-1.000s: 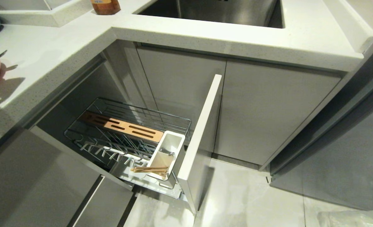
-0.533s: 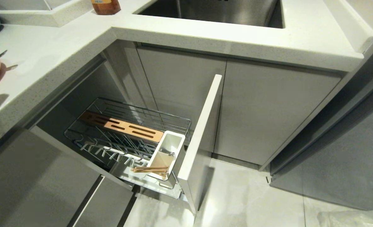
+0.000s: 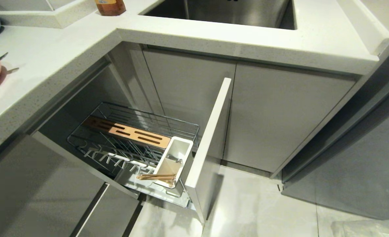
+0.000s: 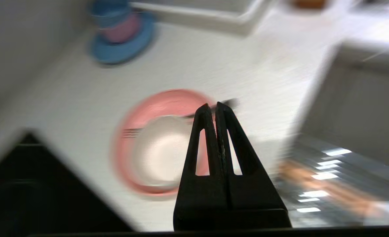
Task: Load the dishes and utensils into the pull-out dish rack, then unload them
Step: Take the chopsticks out of the cupboard
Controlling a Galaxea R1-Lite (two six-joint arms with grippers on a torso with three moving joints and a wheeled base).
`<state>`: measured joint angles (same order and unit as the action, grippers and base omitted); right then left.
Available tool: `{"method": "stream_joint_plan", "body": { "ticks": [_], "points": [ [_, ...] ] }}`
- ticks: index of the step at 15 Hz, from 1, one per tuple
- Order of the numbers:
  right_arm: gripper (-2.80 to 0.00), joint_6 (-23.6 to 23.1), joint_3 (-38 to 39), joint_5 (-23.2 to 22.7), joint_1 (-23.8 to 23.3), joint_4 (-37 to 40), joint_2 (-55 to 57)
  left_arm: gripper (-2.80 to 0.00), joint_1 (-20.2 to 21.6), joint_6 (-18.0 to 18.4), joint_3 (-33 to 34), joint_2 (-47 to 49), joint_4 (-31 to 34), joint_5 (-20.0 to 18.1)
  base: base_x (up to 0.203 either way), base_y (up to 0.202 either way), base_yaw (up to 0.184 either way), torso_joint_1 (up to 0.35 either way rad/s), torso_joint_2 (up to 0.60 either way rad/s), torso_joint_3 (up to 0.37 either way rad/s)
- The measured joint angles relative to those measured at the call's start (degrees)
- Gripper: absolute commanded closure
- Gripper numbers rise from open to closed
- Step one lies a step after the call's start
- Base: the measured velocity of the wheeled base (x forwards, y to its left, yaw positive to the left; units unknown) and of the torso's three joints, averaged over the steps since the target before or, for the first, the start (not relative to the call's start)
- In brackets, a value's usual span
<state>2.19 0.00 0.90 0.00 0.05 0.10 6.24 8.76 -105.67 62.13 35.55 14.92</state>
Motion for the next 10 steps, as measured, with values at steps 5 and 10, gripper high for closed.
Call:
{"method": "stream_joint_plan", "body": {
  "ticks": [5,10],
  "points": [
    [0.00,0.00,0.00,0.00,0.00,0.00,0.00,0.00,-10.55,-28.35,1.09,-0.95,-0.45,-6.24,0.000,0.000,0.000,0.000,0.00,0.000],
    [0.00,0.00,0.00,0.00,0.00,0.00,-0.01,0.00,-17.37,-33.77,9.51,5.39,2.42,-16.00,0.000,0.000,0.000,0.000,0.00,0.000]
  ]
}}
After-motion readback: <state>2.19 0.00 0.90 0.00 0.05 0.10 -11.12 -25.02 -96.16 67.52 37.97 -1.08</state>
